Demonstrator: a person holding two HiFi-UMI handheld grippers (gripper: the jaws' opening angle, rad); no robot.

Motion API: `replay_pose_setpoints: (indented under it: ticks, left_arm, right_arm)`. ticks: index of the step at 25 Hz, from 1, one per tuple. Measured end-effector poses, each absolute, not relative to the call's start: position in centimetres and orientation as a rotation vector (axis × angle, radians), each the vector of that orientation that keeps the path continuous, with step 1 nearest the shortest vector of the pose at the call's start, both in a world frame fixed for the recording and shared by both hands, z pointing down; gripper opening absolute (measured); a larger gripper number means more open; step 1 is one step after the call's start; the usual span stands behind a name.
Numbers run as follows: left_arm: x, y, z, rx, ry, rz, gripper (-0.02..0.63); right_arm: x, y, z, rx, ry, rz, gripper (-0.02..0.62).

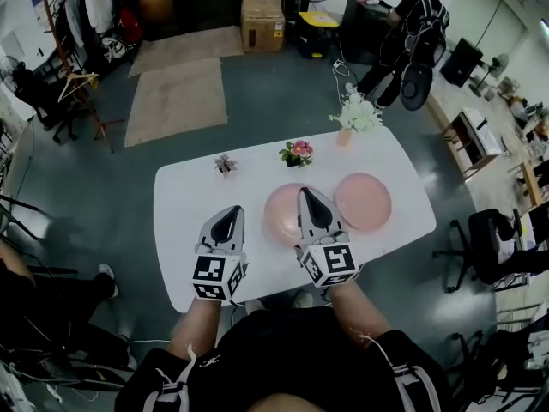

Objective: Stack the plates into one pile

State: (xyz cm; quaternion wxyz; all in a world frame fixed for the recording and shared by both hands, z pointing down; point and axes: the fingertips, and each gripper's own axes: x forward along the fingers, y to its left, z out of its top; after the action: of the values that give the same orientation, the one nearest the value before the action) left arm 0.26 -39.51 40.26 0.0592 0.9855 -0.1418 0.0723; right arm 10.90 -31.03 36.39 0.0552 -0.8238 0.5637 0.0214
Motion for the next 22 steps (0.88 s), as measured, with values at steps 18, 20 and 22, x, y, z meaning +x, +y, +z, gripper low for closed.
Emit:
replay_pose_setpoints:
  ticks: [18,20,22]
  left_arm:
    - [18.2,-21.4,43.1,2.975,-0.697,0.169,0.012]
    - [22.1,-17.3,43.2,2.961,-0.724,0.174,0.012]
    - [25.1,-13.5,42.8,2.943,-0.734,0.177,0.012]
  right_arm:
    - [32.3,-11.1,41.4,-2.457,1.781,0.016,0.015]
    - [35.5,-8.0,42.0,-2.429,1.866,0.007,0.015]
    - [38.1,-5.3,42.1,-2.421,1.923,-0.017,0.015]
